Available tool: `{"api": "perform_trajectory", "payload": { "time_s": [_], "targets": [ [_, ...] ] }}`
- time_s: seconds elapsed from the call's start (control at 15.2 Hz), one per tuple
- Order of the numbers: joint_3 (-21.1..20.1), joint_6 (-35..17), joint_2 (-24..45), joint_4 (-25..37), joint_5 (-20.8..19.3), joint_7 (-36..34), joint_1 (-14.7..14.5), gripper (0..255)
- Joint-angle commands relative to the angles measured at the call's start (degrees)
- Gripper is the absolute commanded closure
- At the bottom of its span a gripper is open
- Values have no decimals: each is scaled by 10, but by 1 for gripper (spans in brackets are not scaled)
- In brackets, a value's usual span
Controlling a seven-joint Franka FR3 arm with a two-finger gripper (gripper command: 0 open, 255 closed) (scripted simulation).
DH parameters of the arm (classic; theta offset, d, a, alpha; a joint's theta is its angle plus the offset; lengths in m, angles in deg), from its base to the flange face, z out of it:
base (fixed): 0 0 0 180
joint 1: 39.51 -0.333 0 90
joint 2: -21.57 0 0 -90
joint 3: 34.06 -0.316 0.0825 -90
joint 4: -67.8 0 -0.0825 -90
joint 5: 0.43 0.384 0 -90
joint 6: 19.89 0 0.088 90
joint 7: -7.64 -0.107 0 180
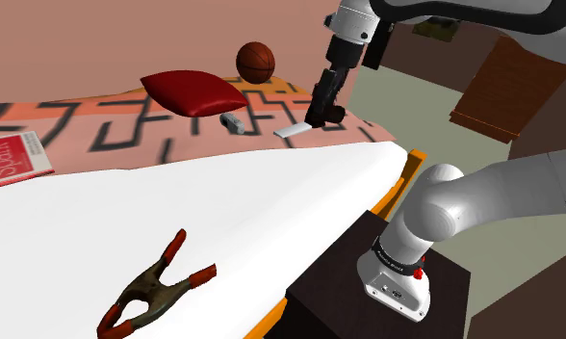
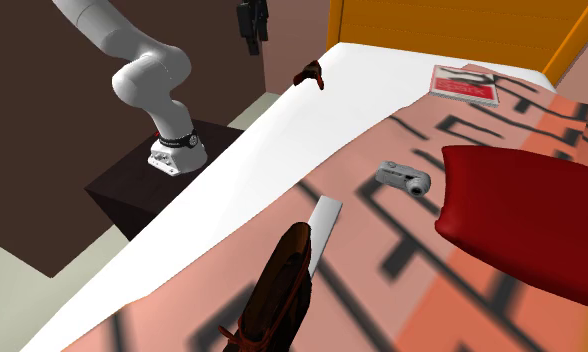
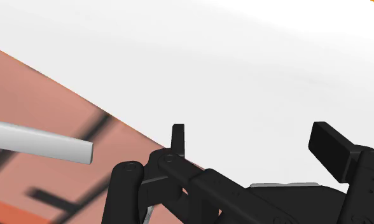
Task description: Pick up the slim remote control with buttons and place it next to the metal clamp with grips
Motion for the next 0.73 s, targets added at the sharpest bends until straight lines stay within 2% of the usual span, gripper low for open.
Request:
{"api": "perform_trajectory", "payload": {
  "time_s": [0.0, 0.33, 0.66],
  "targets": [
    [0, 0, 0, 0, 0, 0, 0, 0],
    [71, -47, 25, -31, -43, 138, -4, 0],
    [141, -100, 81, -35, -80, 275, -10, 0]
  ]
}}
